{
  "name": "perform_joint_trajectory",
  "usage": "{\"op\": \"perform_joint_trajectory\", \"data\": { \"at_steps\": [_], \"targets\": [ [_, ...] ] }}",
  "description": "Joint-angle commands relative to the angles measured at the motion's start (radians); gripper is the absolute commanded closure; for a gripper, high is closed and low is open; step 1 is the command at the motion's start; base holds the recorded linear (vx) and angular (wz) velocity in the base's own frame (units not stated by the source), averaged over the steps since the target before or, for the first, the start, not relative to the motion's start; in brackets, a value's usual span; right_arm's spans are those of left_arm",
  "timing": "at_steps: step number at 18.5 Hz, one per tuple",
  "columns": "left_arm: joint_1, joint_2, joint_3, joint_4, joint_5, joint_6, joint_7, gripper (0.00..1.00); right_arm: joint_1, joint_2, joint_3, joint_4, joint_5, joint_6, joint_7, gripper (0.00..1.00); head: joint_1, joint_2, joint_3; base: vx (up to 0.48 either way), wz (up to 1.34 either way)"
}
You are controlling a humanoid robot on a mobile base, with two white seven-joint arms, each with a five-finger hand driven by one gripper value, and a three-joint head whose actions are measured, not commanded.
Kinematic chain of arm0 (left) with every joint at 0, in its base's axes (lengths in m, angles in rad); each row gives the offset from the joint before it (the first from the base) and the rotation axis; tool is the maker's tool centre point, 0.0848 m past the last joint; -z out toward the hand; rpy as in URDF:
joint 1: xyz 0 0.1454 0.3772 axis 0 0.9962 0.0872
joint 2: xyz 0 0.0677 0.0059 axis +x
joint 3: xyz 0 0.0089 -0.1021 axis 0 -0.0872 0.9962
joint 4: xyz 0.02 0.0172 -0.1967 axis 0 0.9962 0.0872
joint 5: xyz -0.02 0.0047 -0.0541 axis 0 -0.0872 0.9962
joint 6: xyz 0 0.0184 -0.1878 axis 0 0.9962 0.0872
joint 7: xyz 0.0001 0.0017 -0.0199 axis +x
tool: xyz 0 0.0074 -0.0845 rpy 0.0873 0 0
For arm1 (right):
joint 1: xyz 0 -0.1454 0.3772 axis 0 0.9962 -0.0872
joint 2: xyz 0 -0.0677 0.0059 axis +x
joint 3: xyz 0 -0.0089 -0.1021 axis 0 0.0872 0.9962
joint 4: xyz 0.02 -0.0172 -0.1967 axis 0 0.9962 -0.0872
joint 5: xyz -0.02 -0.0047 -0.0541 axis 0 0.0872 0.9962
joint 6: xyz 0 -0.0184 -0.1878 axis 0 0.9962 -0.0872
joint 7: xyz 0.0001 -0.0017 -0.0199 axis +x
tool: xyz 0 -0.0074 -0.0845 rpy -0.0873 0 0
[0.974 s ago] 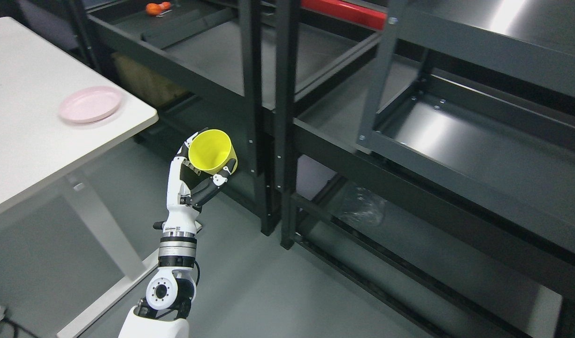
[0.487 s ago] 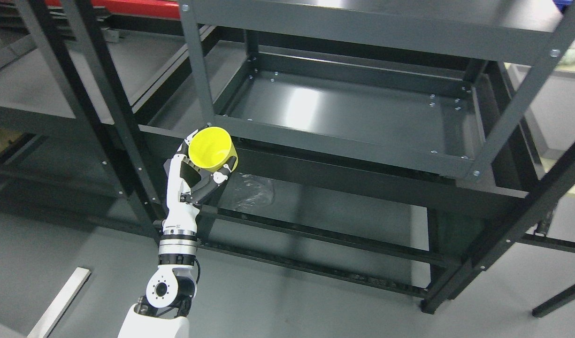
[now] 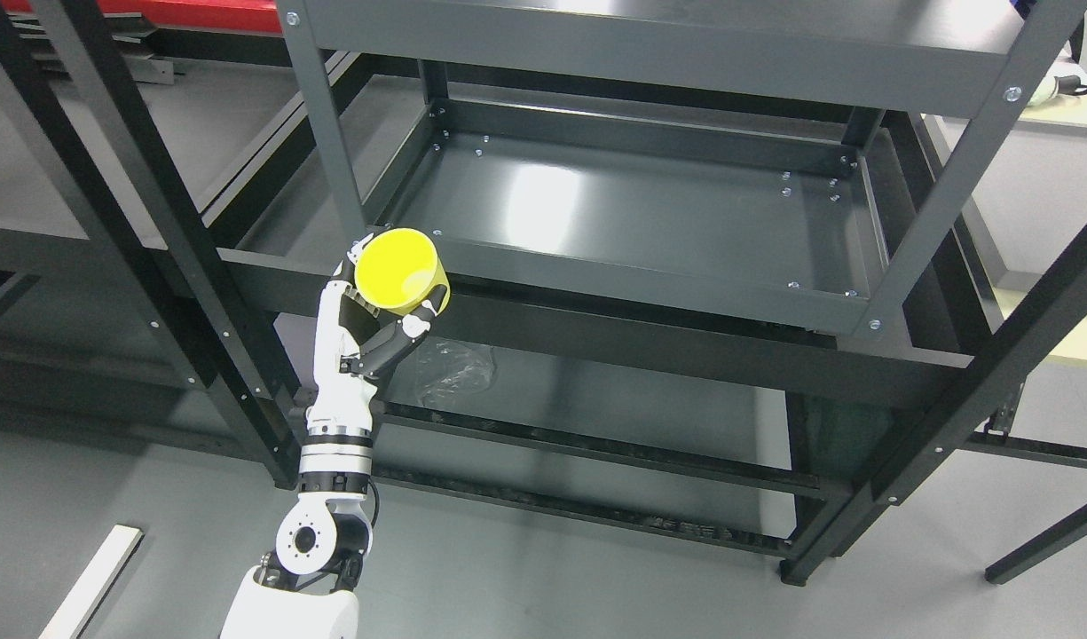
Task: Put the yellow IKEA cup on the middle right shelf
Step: 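Raise the cup with the left hand up to the upper shelf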
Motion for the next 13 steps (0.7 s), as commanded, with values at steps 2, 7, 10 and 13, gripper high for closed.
{"op": "perform_joint_trajectory", "data": {
  "at_steps": [2,7,10,13],
  "targets": [
    [0.006,0.017,-0.038,-0.012,0.000,-0.008,-0.001,1.00,0.013,-0.017,0.017,0.000,-0.025,-0.003,0.000,0.01,0.0000,0.000,0.000,0.028,-0.11],
    [0.014,0.017,-0.145,-0.075,0.000,-0.086,0.000,1.00,0.014,-0.017,0.017,0.000,-0.025,-0.003,0.000,0.01,0.0000,0.000,0.000,0.051,-0.18],
    [0.008,0.017,-0.155,-0.134,-0.001,-0.129,0.000,1.00,0.014,-0.017,0.017,0.000,-0.025,-0.003,0.000,0.01,0.0000,0.000,0.000,0.073,-0.17],
    [0.017,0.017,-0.156,-0.186,-0.002,-0.137,-0.003,1.00,0.014,-0.017,0.017,0.000,-0.025,-0.003,0.000,0.01,0.0000,0.000,0.000,0.071,-0.08]
  ]
}}
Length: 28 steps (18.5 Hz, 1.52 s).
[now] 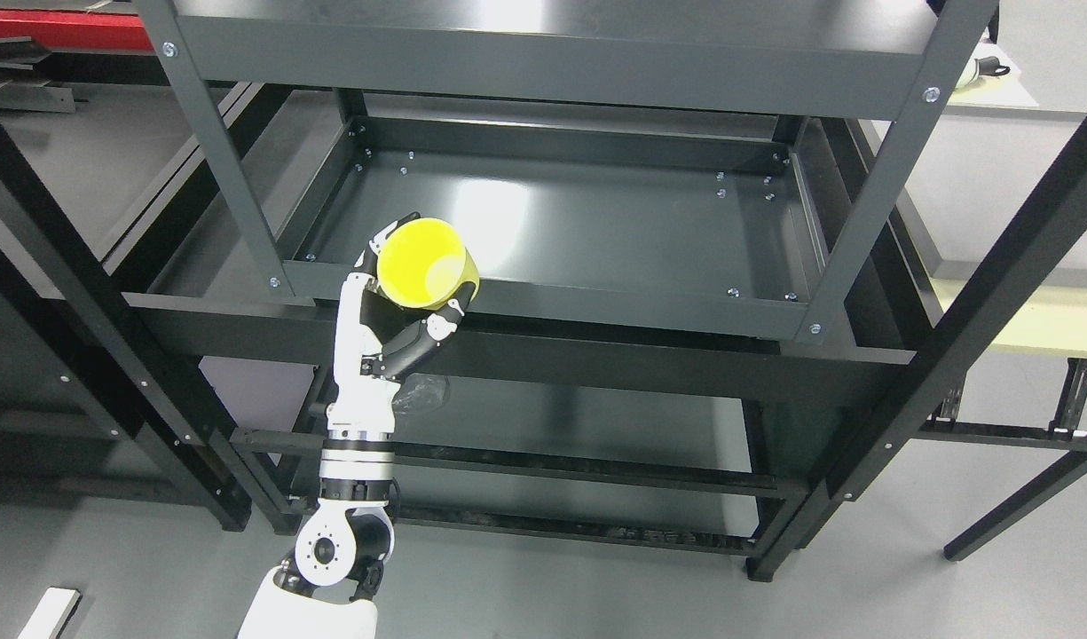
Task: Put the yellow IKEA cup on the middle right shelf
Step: 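Raise the cup with the left hand up to the upper shelf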
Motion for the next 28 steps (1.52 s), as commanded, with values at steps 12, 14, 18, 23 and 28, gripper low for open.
{"op": "perform_joint_trajectory", "data": {
  "at_steps": [12,14,18,23,28],
  "targets": [
    [0.012,0.017,-0.155,-0.230,-0.007,-0.347,-0.116,1.00,0.014,-0.017,0.017,0.000,-0.025,0.000,0.000,0.01,0.0000,0.000,0.000,0.144,0.10],
    [-0.011,0.017,-0.155,-0.230,-0.007,-0.352,-0.118,1.00,0.014,-0.017,0.017,0.000,-0.025,0.000,0.000,0.01,0.0000,0.000,0.000,0.115,0.08],
    [-0.126,0.017,-0.159,-0.227,-0.007,-0.352,-0.116,1.00,0.014,-0.017,0.017,0.000,-0.025,0.000,0.000,0.01,0.0000,0.000,0.000,0.070,0.02],
    [-0.270,0.017,-0.208,-0.215,-0.006,-0.347,-0.104,1.00,0.014,-0.017,0.017,0.000,-0.025,0.000,0.000,0.01,0.0000,0.000,0.000,0.038,0.00],
    [-0.444,0.017,-0.239,-0.201,0.005,-0.147,0.009,1.00,0.014,-0.017,0.017,0.000,-0.025,0.000,0.000,0.01,0.0000,0.000,0.000,0.008,0.00]
  ]
}}
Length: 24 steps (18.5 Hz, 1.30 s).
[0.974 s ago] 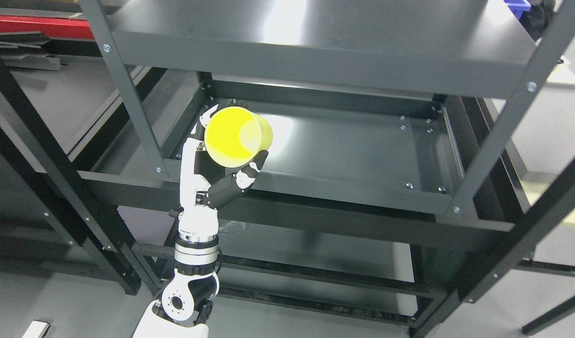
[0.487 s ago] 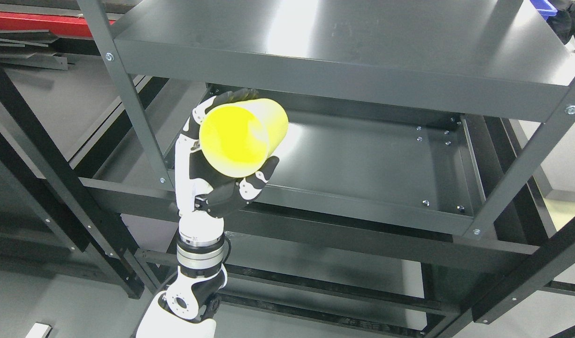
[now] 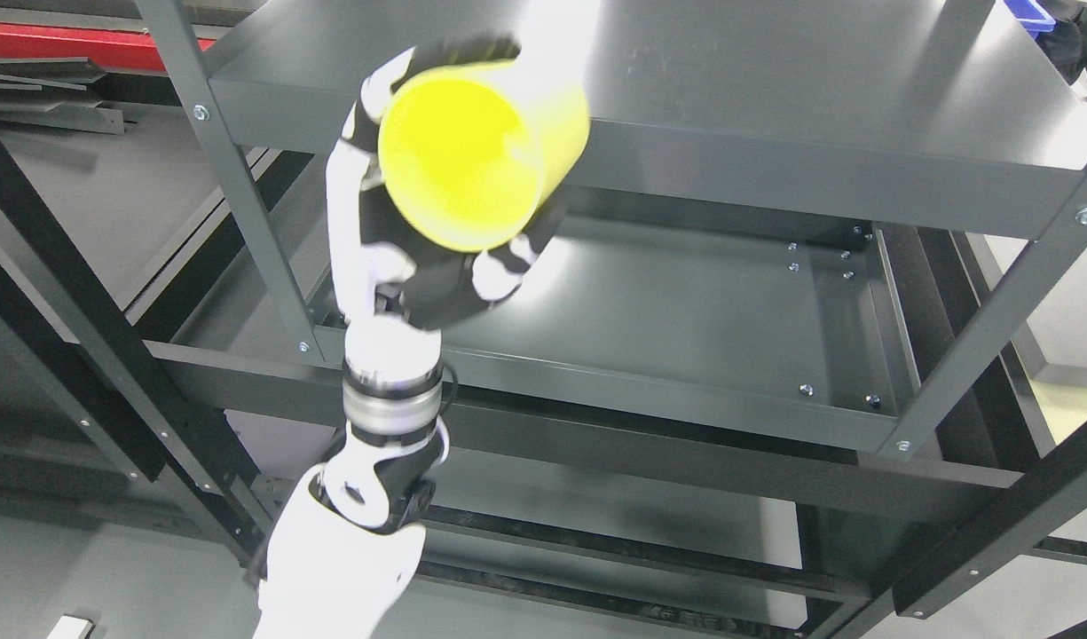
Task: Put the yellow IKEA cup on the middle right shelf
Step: 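Raise the cup with the left hand up to the upper shelf, then extend the left arm over the shelf and set the cup down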
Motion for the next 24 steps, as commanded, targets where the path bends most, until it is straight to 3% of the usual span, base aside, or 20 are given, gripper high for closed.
{"op": "perform_joint_trajectory", "data": {
  "at_steps": [1,5,6,8,12,20,24],
  "targets": [
    [-0.199,0.017,-0.073,-0.001,0.013,0.174,0.113,1.00,0.014,-0.017,0.017,0.000,-0.025,0.000,-0.001,0.01,0.0000,0.000,0.000,0.017,0.00],
    [-0.355,0.017,-0.085,0.014,0.123,0.396,0.268,1.00,0.014,-0.017,0.017,-0.002,-0.025,0.000,-0.001,0.01,0.0000,0.000,0.000,0.015,-0.02],
    [-0.388,0.017,-0.090,0.016,0.157,0.468,0.268,1.00,0.014,-0.017,0.017,0.000,-0.025,0.000,-0.001,0.01,0.0000,0.000,0.000,0.025,-0.04],
    [-0.412,0.017,-0.115,0.023,0.229,0.712,0.277,1.00,0.014,-0.017,0.017,0.000,-0.025,0.000,-0.001,0.01,0.0000,0.000,0.000,0.031,-0.03],
    [-0.478,0.017,-0.180,0.080,0.310,0.953,0.381,1.00,0.014,-0.017,0.017,0.000,-0.025,0.000,-0.001,0.01,0.0000,0.000,0.000,0.039,0.00],
    [-0.609,0.017,-0.200,0.276,0.516,1.024,0.555,1.00,0.014,-0.017,0.017,0.000,-0.025,0.000,-0.001,0.01,0.0000,0.000,0.000,0.014,-0.01],
    [-0.623,0.017,-0.208,0.327,0.547,1.027,0.587,0.96,0.014,-0.017,0.017,0.000,-0.025,0.000,-0.001,0.01,0.0000,0.000,0.000,0.000,0.00]
  ]
}}
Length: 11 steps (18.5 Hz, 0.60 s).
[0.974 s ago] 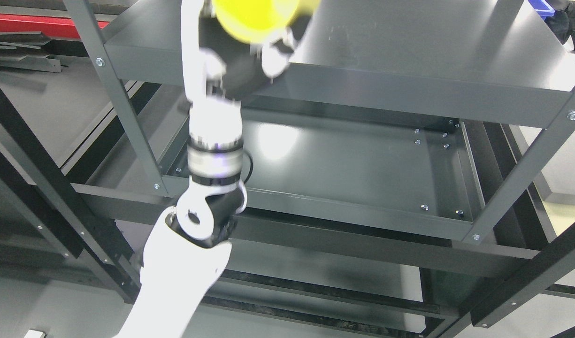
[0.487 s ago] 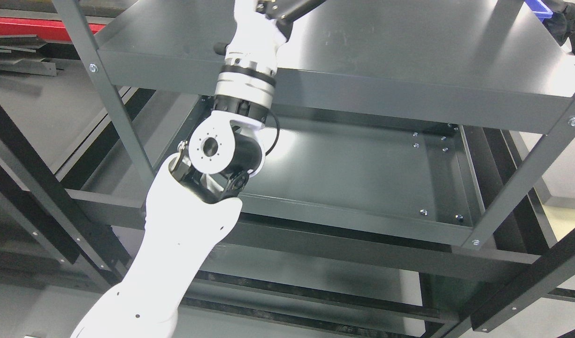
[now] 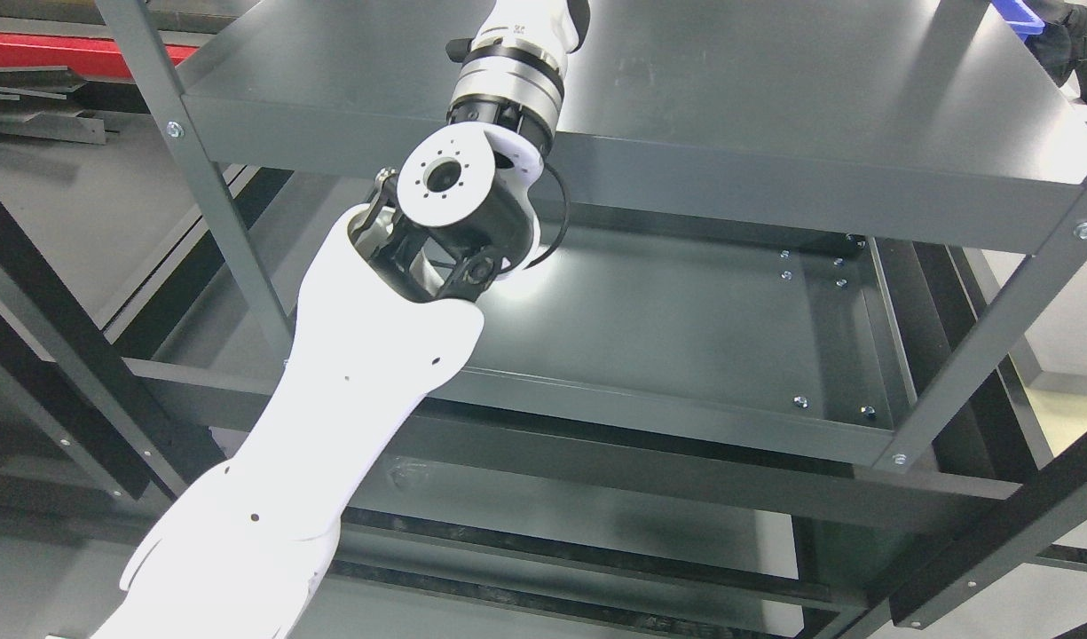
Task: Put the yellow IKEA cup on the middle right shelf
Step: 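Extend the left arm over the shelf and set the cup down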
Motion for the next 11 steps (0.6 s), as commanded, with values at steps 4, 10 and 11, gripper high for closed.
{"op": "perform_joint_trajectory", "data": {
  "at_steps": [4,10,11],
  "targets": [
    [-0.059,0.017,-0.082,0.174,0.082,0.058,0.029,0.64,0.014,-0.017,0.017,0.000,-0.025,0.001,-0.001,0.01,0.0000,0.000,0.000,0.000,0.00],
    [-0.054,0.017,-0.083,0.177,0.071,0.101,0.029,0.39,0.014,-0.017,0.017,0.000,-0.025,0.001,-0.001,0.01,0.0000,0.000,0.000,0.000,0.00],
    [-0.053,0.017,-0.079,0.178,0.071,0.102,0.029,0.37,0.014,-0.017,0.017,0.000,-0.025,0.001,-0.001,0.01,0.0000,0.000,0.000,0.000,0.00]
  ]
}}
